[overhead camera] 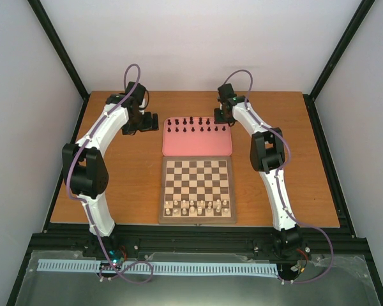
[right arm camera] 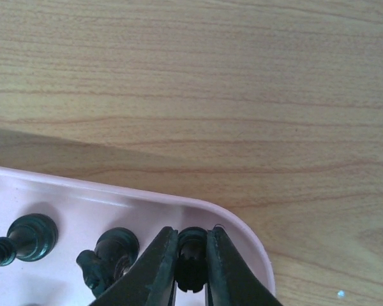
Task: Set up the chess pieces on the board
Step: Pick up the chess piece from the storage box.
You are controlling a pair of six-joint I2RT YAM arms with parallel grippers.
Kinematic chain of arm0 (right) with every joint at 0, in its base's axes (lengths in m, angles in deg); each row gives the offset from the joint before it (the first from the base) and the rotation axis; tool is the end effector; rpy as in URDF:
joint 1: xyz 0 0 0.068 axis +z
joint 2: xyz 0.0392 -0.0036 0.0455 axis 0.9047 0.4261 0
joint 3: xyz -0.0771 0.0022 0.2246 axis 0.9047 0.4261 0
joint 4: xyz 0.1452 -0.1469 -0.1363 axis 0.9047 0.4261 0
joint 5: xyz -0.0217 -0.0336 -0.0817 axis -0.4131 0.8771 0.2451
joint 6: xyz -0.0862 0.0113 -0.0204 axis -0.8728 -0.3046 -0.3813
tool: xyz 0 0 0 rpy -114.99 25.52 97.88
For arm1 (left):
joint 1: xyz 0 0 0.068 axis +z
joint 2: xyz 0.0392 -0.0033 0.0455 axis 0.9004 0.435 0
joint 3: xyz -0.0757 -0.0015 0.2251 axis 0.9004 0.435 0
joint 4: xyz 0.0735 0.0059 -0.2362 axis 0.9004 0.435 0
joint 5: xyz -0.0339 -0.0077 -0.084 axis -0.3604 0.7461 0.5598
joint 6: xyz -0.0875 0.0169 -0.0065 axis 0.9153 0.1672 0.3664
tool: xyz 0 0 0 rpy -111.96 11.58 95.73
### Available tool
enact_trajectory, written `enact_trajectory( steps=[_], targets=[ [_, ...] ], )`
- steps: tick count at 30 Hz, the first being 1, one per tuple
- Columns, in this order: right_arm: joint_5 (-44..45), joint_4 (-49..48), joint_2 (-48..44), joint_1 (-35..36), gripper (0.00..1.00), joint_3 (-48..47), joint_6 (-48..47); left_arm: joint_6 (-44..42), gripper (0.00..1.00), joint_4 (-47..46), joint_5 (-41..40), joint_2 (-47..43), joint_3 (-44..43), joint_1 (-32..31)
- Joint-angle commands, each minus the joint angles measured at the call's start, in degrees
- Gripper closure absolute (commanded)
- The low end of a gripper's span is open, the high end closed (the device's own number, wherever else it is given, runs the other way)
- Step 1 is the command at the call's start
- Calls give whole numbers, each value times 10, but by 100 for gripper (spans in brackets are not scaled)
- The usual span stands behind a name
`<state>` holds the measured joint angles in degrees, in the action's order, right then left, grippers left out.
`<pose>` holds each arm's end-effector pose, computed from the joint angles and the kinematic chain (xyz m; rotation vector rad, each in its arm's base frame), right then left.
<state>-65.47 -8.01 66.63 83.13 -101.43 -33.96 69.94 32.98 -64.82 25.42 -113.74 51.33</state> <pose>0.4976 0.1630 0.0990 -0.2033 2.6400 0.1299 0.3716 -0.0836 0.2070 -0.1891 2.7710 -0.1252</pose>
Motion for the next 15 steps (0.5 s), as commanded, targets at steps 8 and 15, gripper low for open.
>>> enact_trajectory(
  steps=[8, 15],
  targets=[
    [9, -8, 2, -3, 95, -21, 0, -12, 0, 8, -3, 8, -17, 0],
    [2, -28, -79, 3, 97, 15, 3, -13, 0, 9, -9, -1, -12, 0]
  ],
)
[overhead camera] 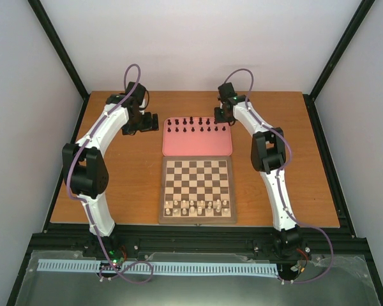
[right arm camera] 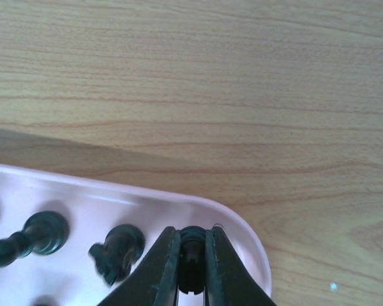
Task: Set up the chess pieces on the board
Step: Pick up the chess piece from the storage box, then place the chess piece on the chessboard.
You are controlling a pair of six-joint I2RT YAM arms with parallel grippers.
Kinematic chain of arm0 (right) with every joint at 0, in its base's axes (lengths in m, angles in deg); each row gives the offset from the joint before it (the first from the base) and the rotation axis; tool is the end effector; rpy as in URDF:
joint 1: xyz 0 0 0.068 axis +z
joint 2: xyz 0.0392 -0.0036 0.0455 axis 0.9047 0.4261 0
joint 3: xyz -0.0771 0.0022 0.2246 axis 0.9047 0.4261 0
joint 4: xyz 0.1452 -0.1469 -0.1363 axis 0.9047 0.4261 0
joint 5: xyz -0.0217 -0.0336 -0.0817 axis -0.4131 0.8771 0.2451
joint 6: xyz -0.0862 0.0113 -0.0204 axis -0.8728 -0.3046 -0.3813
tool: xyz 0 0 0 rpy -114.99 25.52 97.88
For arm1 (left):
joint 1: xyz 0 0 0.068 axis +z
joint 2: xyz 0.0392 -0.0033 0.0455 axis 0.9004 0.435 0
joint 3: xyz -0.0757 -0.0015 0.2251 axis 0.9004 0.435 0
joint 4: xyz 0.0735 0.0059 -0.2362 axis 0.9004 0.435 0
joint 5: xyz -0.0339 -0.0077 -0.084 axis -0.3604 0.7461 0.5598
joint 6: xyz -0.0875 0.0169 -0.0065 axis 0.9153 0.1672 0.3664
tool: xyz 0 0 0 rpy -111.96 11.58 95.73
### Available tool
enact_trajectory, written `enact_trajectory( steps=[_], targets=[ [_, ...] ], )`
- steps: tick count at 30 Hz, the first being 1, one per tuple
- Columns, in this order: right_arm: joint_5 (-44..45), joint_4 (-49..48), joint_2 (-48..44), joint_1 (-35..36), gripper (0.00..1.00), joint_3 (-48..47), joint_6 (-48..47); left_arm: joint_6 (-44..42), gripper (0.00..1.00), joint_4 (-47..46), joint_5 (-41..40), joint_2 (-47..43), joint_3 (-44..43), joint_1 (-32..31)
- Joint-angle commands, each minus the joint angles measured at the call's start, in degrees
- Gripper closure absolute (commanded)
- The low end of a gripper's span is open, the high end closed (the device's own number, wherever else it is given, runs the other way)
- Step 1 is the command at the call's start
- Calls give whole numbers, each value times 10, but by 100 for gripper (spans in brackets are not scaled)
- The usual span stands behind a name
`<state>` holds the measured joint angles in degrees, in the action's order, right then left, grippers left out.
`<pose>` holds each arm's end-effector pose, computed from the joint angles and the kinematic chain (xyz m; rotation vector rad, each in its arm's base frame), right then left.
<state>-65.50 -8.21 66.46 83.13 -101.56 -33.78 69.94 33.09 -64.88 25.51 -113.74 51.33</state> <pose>0.4984 0.1633 0.1015 -0.1986 2.6319 0.1342 0.3715 -0.0834 0.2063 -0.1895 2.7742 -0.1225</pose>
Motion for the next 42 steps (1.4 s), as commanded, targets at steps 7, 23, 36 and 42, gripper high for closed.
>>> enact_trajectory(
  steps=[7, 23, 36, 42],
  targets=[
    [16, -31, -185, 13, 97, 103, -5, -8, 0, 0, 4, -10, 4, 0],
    [-9, -97, -550, 99, 96, 637, 43, -4, 0, -4, 2, -26, 14, 0],
    [-41, -140, -515, 115, 96, 677, 69, 0, 0, -9, 11, -33, 20, 0],
    [-38, -136, -498, 115, 96, 682, 72, 0, 0, -10, 9, -37, 24, 0]
  ],
)
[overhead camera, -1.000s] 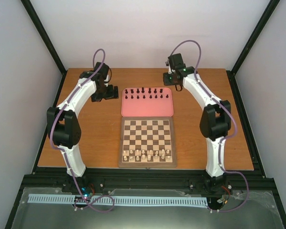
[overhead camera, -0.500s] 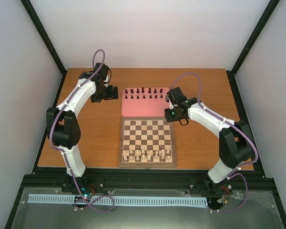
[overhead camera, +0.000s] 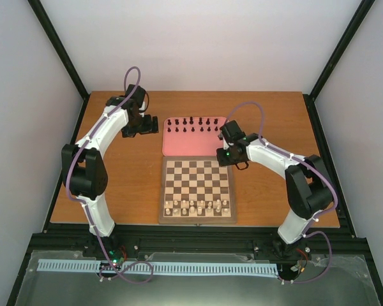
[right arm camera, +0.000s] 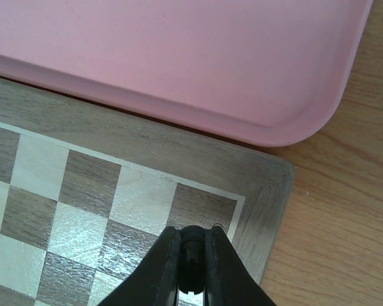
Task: Set up the chess pieces on the board
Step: Place the chess piece on the chessboard.
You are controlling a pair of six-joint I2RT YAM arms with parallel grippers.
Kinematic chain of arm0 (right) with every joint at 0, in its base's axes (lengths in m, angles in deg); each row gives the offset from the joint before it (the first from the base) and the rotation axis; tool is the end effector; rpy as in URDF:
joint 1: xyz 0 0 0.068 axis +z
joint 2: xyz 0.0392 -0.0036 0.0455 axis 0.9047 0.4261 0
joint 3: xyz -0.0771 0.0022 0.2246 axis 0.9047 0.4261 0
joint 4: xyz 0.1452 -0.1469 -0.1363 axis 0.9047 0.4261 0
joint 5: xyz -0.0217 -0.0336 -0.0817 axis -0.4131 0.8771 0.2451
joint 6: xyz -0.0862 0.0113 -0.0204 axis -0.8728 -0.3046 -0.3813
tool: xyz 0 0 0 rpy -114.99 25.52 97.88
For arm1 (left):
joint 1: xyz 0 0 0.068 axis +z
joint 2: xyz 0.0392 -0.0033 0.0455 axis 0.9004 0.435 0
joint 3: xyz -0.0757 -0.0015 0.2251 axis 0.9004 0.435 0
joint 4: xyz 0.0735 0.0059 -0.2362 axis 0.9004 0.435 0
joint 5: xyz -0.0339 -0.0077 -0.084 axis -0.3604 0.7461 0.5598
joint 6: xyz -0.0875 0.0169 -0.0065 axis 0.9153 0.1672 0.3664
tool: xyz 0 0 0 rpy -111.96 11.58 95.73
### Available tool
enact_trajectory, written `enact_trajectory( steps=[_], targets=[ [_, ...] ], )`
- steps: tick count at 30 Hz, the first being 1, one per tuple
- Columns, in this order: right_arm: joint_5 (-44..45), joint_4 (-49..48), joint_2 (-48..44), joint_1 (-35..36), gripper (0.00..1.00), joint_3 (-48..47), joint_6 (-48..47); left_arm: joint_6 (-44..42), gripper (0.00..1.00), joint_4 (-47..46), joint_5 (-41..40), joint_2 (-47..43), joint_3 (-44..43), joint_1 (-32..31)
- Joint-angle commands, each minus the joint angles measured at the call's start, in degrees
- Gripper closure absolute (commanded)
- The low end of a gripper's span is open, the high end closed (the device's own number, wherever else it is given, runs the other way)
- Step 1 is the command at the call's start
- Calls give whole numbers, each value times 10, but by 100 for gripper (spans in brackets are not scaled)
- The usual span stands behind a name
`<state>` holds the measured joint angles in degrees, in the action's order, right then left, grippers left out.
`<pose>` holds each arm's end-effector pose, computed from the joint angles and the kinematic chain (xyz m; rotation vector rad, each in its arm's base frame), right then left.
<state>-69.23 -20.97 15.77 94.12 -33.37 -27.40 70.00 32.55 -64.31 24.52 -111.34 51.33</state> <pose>0.2928 0.1683 0.1283 -0.3377 2.7299 0.2807 0.3659 -0.0830 0.2008 -0.1895 2.7913 -0.1306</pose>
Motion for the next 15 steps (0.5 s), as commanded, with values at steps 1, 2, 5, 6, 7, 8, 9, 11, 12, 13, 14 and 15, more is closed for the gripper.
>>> enact_trajectory(
  steps=[1, 2, 5, 6, 7, 8, 9, 11, 12, 13, 14, 15],
  targets=[
    [-1, -8, 12, 5, 96, 0, 8, -1, 0, -4, 3, -28, 2, 0],
    [-1, -8, 15, 5, 96, -1, 8, -1, 0, -5, 3, -29, 2, 0],
    [1, -10, 23, 5, 96, -6, 7, -1, 0, -5, 3, -29, 3, 0],
    [2, -11, 26, 5, 96, -7, 7, -1, 0, -5, 2, -29, 3, 0],
    [1, -9, 30, 5, 96, -9, 8, -1, 0, -5, 3, -28, 3, 0],
    [1, -8, 35, 5, 96, -12, 8, -2, 0, -5, 4, -28, 3, 0],
    [0, -7, 40, 5, 96, -14, 7, -2, 0, -5, 4, -28, 3, 0],
    [-1, -6, 45, 5, 96, -15, 7, -2, 0, -5, 4, -27, 3, 0],
    [0, -6, 47, 5, 96, -17, 8, -2, 0, -4, 4, -27, 3, 0],
    [2, -6, 48, 5, 96, -17, 8, -2, 0, -5, 4, -27, 4, 0],
    [4, -6, 50, 6, 96, -19, 7, -2, 0, -6, 3, -27, 4, 0],
    [5, -6, 51, 5, 96, -21, 6, -2, 0, -6, 3, -27, 3, 0]
  ],
)
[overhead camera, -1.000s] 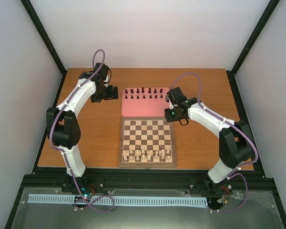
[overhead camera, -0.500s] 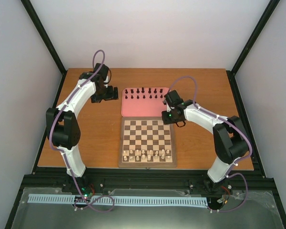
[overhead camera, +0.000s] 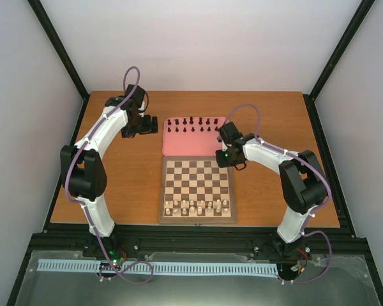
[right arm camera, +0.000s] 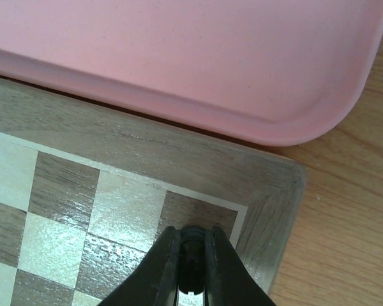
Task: Set up the chess pieces on the board
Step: Place the chess piece on the chessboard.
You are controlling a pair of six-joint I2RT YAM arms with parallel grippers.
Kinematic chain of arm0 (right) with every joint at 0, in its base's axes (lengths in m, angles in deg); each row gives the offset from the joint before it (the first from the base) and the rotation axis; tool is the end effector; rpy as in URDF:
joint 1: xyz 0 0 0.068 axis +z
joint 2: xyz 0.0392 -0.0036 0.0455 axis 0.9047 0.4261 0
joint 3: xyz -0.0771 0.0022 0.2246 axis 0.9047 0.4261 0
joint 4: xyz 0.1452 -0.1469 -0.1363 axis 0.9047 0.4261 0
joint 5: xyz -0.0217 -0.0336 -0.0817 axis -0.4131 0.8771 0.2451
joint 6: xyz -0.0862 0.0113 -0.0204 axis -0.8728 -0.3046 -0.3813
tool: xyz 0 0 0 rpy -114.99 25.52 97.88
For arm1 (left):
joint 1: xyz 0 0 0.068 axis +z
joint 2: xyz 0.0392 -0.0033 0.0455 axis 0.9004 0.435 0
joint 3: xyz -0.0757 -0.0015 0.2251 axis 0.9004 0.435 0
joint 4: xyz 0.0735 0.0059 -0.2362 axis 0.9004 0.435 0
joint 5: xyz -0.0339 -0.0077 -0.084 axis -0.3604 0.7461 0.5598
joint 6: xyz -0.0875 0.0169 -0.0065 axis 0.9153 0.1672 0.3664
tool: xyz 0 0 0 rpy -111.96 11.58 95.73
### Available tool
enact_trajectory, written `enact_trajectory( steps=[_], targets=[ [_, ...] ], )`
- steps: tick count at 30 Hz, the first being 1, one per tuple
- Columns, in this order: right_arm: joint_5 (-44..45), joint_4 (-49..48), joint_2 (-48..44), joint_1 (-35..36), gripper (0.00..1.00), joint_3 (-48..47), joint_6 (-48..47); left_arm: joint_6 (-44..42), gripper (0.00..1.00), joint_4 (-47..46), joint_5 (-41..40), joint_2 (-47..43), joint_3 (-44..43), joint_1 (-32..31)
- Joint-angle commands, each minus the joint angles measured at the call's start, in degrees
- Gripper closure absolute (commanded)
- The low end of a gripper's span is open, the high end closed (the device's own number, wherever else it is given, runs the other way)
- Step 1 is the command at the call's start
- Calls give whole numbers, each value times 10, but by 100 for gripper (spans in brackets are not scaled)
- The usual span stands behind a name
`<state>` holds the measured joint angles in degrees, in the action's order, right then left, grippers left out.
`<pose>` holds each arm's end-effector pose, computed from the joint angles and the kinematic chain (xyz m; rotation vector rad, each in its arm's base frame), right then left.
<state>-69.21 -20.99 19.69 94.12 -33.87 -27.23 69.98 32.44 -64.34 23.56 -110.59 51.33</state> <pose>0.2948 0.1694 0.1089 -0.3388 2.7878 0.2536 0.3631 -0.0823 0.2030 -0.1888 2.7858 -0.1319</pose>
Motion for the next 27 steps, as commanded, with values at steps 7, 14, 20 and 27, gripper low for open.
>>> enact_trajectory(
  steps=[7, 14, 20, 27],
  targets=[
    [4, 4, 29, 5, 95, -33, -1, -3, 0, -4, 1, -17, -3, 0],
    [5, 20, 24, 5, 95, -26, -5, -4, 0, -3, -5, -18, 5, 0],
    [3, 18, 1, 6, 95, -4, -5, -4, 0, -4, -3, -17, 5, 0],
    [6, 19, -3, 8, 95, 0, -2, -3, 0, -6, -1, -17, 6, 0]
  ],
)
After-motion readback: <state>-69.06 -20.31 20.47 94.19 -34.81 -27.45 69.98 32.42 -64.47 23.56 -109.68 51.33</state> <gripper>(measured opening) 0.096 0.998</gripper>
